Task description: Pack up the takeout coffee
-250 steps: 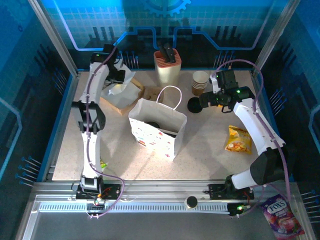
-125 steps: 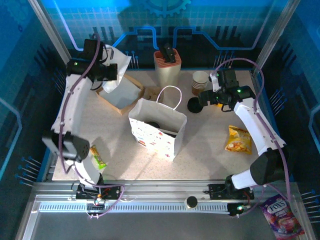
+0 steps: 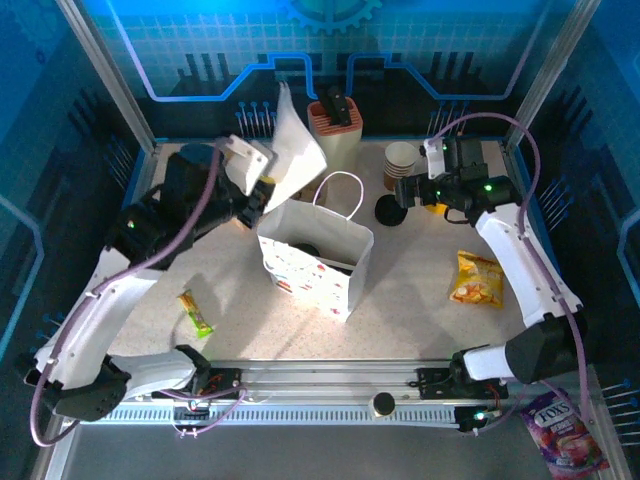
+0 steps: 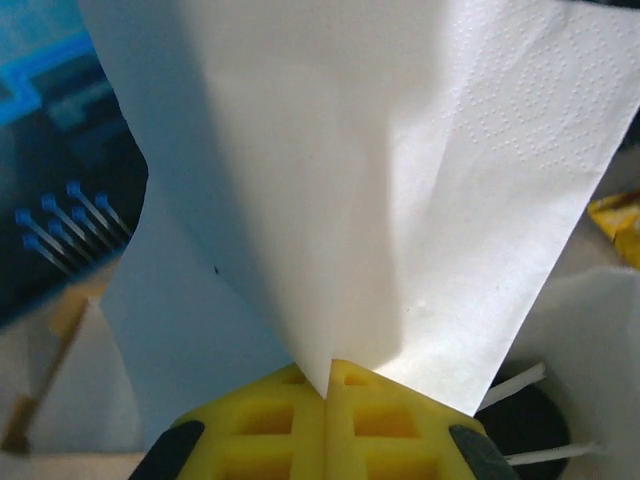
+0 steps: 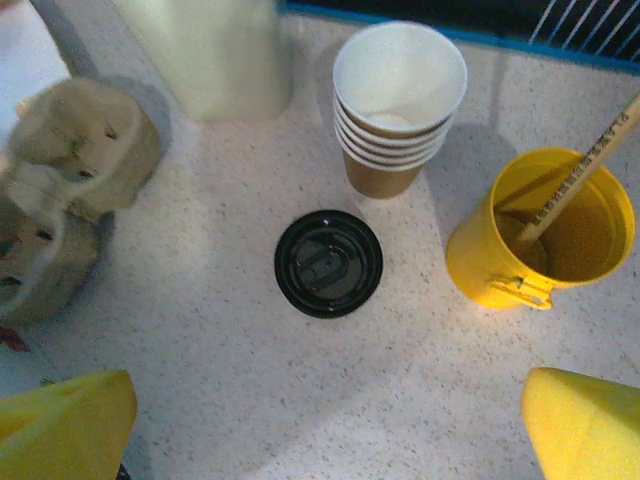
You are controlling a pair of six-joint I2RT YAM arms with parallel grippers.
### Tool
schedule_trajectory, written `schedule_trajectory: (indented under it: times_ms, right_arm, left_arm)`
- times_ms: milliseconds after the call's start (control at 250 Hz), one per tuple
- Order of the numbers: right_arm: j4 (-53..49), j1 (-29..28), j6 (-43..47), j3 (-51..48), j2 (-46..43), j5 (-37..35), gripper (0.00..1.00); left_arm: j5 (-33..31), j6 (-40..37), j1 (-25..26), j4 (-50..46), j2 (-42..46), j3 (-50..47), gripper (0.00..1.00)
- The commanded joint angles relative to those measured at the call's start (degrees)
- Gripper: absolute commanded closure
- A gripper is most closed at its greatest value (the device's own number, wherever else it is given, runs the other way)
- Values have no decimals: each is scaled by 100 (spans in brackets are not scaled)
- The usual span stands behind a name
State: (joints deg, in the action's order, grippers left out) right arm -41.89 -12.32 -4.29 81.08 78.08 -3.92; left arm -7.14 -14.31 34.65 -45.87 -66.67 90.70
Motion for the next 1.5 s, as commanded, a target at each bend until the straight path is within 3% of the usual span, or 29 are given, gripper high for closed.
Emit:
schedule_trajectory:
  times_ms: [0, 224, 432, 819, 1183, 1494]
  right_arm:
    - [137, -2, -102, -99, -202, 232, 1]
    - [26, 68, -63, -330, -514, 106, 1]
    - [-51, 197, -54, -574, -884, 30, 1]
    - [-100, 285, -109, -650, -1024, 119, 1]
    - [-28, 285, -213, -707, -918, 244, 1]
    - [3, 283, -219, -736, -889, 246, 1]
  left_arm:
    - [-390, -1392, 484, 770, 261, -617, 100]
    - [-179, -2264, 855, 1677, 409, -1332, 100]
    - [-37, -2756, 902, 1688, 62, -1399, 100]
    - [12, -2678, 899, 1085, -185, -1605, 100]
    - [2, -2620, 902, 476, -281, -1572, 93]
    - [295, -2377, 862, 467, -163, -1471, 79]
